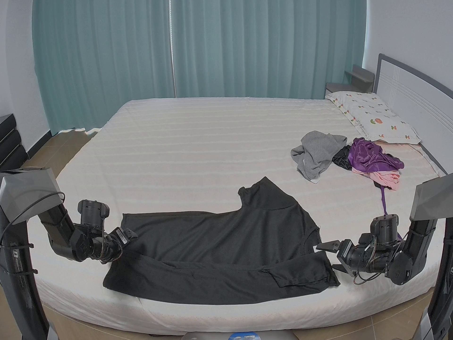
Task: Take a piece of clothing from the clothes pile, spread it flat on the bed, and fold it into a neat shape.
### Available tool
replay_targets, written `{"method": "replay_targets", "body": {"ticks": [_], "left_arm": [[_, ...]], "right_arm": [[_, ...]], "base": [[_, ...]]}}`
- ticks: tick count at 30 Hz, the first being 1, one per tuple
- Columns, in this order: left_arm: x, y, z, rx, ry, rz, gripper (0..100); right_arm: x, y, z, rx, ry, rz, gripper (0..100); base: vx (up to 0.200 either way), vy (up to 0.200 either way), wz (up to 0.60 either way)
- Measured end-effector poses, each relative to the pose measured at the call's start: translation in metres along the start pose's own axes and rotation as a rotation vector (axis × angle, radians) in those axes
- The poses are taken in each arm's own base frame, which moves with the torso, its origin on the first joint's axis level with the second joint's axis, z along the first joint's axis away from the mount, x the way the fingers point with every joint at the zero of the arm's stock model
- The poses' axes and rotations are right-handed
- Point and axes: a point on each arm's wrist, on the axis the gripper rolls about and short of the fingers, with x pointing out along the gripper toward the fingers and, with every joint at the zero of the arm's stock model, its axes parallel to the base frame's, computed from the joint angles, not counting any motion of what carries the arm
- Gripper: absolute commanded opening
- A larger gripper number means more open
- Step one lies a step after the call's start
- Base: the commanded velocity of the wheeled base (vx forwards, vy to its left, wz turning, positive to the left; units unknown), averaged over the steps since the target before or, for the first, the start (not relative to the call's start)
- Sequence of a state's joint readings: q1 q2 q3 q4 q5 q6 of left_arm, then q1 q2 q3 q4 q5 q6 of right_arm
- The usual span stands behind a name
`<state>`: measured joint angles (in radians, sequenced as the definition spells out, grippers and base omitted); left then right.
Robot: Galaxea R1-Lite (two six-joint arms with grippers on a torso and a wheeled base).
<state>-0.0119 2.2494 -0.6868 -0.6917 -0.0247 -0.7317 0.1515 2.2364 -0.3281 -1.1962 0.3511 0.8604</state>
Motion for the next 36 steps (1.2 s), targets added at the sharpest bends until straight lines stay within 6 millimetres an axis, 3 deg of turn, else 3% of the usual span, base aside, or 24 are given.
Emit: {"method": "replay_targets", "body": {"ticks": [3, 4, 17, 28, 36], "left_arm": [[0.003, -0.001, -0.002, 0.019, -0.008, 0.017, 100], [0.003, -0.001, -0.002, 0.021, -0.008, 0.019, 0], [-0.001, 0.008, -0.008, 0.009, 0.013, 0.048, 0], [-0.037, 0.009, -0.005, 0.002, -0.022, 0.027, 0], [-0.049, 0.007, -0.004, 0.006, -0.038, 0.011, 0]], "right_arm": [[0.000, 0.000, 0.000, 0.000, 0.000, 0.000, 100], [0.000, 0.000, 0.000, 0.000, 0.000, 0.000, 100], [0.003, 0.001, 0.000, -0.006, -0.004, 0.000, 100], [0.014, 0.015, 0.009, -0.103, -0.085, 0.026, 100], [0.025, 0.017, 0.018, -0.223, -0.099, 0.028, 100]], "base": [[0.000, 0.000, 0.00], [0.000, 0.000, 0.00], [0.000, 0.000, 0.00], [0.000, 0.000, 0.00], [0.000, 0.000, 0.00]]}}
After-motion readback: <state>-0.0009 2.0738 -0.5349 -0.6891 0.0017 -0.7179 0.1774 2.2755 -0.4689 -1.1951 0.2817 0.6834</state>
